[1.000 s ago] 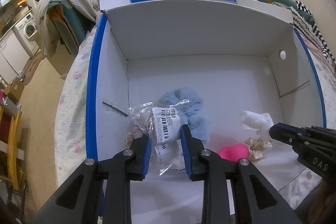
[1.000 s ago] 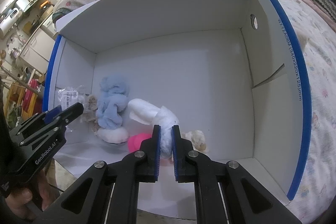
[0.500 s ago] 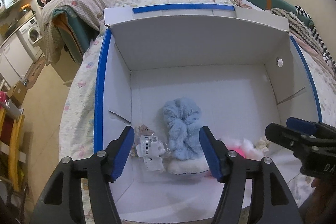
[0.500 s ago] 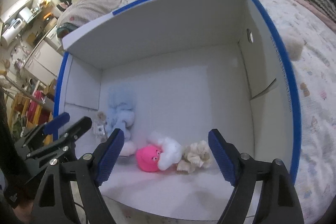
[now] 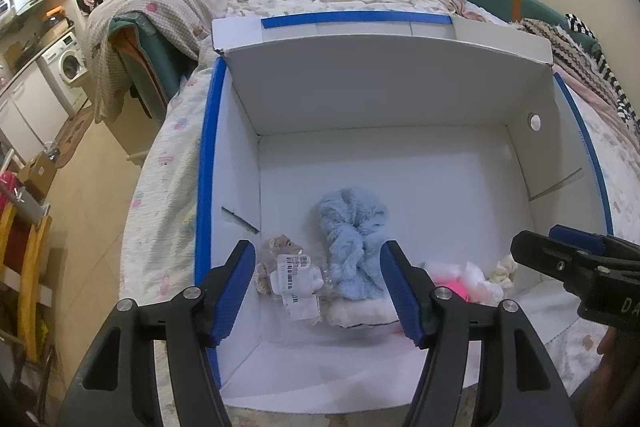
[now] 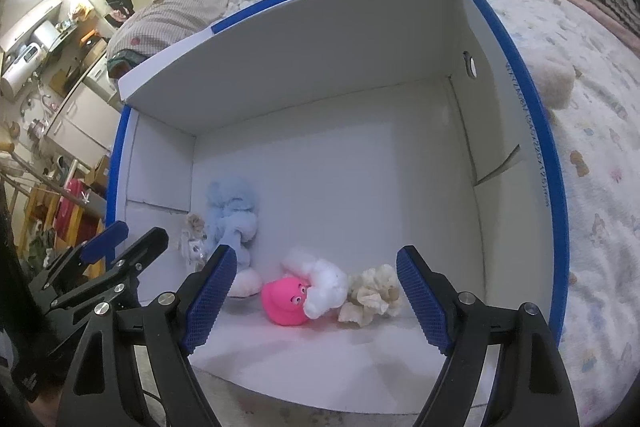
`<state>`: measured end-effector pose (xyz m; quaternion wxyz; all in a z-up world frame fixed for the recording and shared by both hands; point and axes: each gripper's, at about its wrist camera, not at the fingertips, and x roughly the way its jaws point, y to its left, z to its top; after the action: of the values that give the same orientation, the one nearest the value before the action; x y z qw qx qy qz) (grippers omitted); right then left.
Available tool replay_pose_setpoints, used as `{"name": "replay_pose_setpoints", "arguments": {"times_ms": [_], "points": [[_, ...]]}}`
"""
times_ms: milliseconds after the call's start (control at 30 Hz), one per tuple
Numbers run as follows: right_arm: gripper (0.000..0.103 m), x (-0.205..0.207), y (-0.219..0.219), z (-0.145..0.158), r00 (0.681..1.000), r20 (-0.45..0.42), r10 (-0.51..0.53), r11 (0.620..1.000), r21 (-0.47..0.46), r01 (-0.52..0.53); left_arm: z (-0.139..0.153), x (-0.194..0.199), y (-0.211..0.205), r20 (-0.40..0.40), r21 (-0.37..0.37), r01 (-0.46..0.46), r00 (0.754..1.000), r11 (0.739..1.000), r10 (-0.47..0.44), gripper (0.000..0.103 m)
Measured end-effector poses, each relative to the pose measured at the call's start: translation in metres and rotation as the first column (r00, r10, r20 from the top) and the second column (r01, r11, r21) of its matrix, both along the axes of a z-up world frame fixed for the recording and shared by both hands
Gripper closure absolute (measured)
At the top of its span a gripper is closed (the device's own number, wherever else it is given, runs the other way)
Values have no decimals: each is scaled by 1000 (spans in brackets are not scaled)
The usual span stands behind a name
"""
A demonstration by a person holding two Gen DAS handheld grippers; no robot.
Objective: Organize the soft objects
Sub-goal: 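Withdraw both open tools from the box toward the bed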
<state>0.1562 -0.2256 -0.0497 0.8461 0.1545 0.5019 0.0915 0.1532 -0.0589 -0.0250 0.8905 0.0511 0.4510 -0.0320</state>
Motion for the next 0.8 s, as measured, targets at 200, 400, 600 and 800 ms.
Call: {"name": "replay_pose_setpoints", "arguments": {"times_ms": [200, 400, 600, 800], "points": [[16, -10, -2, 4, 1000, 12, -11, 1000, 0, 11, 8, -10, 6, 17, 1, -9, 1000, 1000, 9, 41], [16, -24, -5, 9, 1000, 20, -22, 1000, -4, 23, 17, -22, 15, 35, 2, -27, 999, 1000, 27, 41], [16, -42, -7, 16, 999, 31, -31, 999, -9, 31, 20, -37, 25, 25, -18, -51, 998, 999, 52, 41], [16, -56, -10, 15, 999, 32, -37, 999, -19, 38, 15, -55, 31, 14, -11, -57, 998, 998, 57, 41]]}}
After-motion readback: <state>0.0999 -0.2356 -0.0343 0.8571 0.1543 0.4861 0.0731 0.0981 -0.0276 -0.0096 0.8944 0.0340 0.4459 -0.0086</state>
